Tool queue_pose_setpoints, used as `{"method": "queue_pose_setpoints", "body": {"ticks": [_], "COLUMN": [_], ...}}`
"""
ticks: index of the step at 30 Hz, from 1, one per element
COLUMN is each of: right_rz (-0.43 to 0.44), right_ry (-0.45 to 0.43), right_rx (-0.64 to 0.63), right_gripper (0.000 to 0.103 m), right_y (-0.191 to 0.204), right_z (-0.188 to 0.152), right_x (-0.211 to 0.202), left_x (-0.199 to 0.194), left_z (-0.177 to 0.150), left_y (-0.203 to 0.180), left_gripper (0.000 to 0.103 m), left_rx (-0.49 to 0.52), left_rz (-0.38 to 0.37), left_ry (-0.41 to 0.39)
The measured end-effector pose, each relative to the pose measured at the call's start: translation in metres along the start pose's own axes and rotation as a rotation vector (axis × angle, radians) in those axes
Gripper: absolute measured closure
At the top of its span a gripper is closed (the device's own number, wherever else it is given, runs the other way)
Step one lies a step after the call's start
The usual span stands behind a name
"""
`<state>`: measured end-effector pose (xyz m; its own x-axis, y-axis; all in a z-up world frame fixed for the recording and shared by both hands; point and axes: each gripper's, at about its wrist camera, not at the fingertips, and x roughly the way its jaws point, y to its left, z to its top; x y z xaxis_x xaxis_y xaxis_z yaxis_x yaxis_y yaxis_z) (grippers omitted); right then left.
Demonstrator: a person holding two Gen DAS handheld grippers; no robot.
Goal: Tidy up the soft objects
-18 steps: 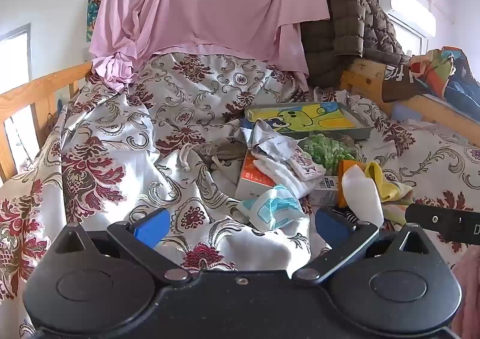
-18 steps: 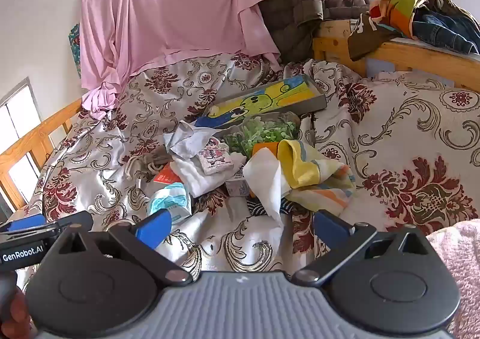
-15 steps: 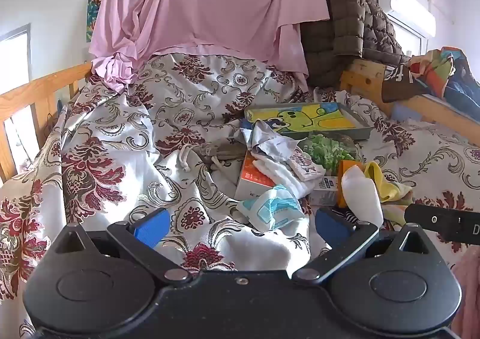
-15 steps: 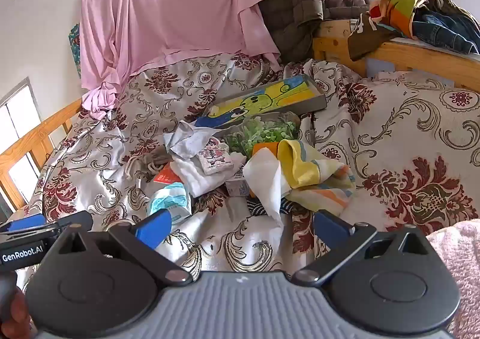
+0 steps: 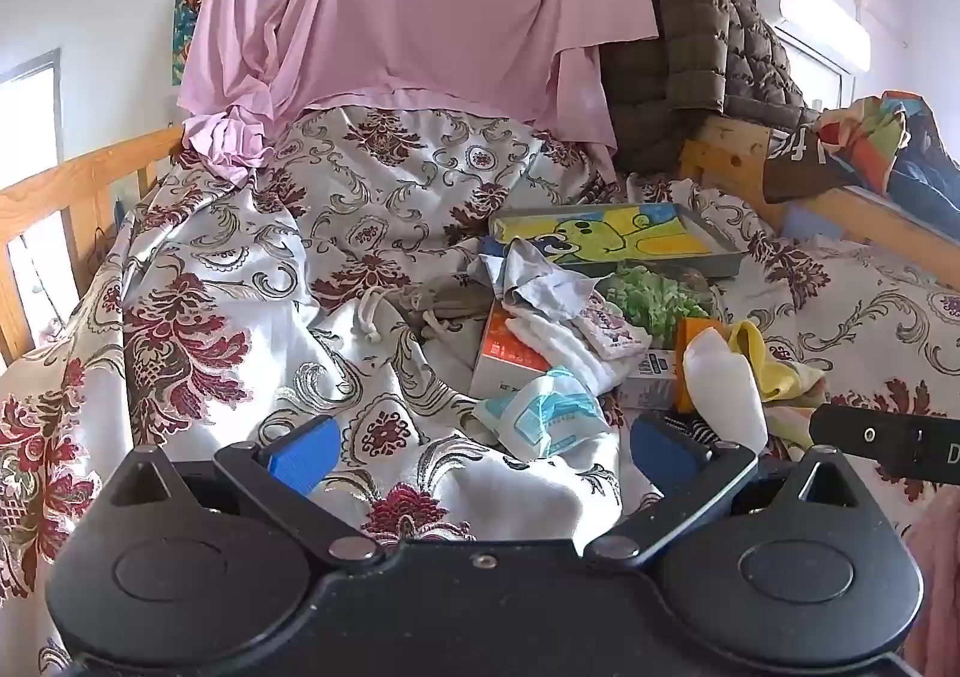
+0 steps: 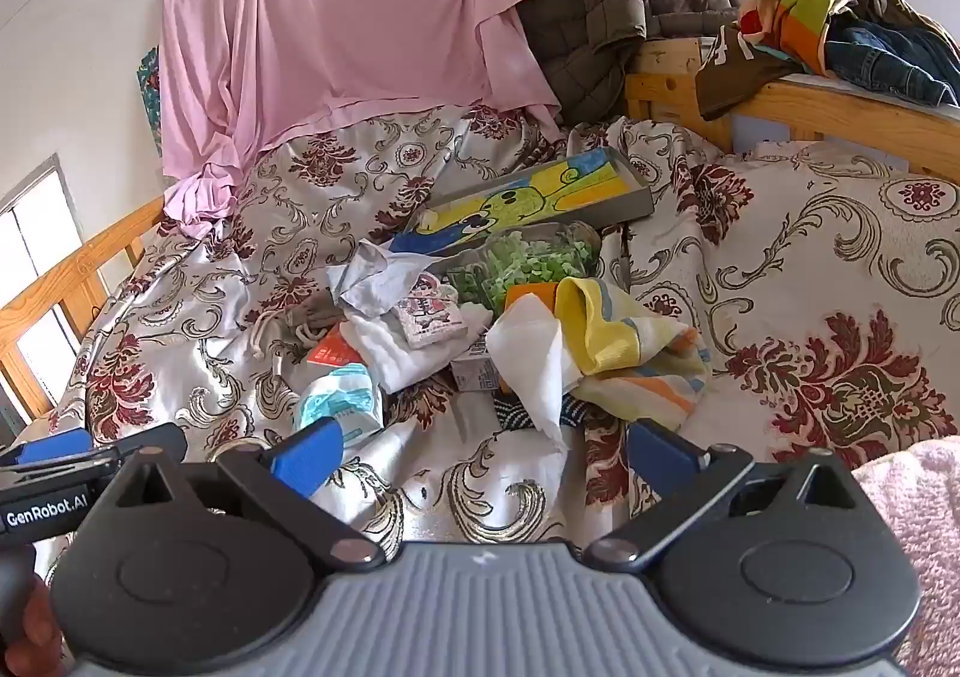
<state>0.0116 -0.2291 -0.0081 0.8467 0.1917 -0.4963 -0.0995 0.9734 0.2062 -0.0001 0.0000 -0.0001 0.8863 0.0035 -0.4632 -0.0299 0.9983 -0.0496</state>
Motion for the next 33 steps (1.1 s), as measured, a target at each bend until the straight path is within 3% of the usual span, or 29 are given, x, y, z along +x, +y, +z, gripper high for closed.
{"method": "queue_pose_setpoints", "body": {"ticks": [33], "right_rz": [0.002], "right_ry": [0.001], "right_rx": [0.003], "right_gripper": [0.000], "right_y": [-0.0009], "right_z": [0.0012], "right_x": [0.0001], "left_x": [0.0037], "left_z": [-0.0077], "left_y": [0.0025], "left_gripper": [0.001], "left_rx": [0.002], "left_rz": [-0.002], "left_ry": [0.012]}}
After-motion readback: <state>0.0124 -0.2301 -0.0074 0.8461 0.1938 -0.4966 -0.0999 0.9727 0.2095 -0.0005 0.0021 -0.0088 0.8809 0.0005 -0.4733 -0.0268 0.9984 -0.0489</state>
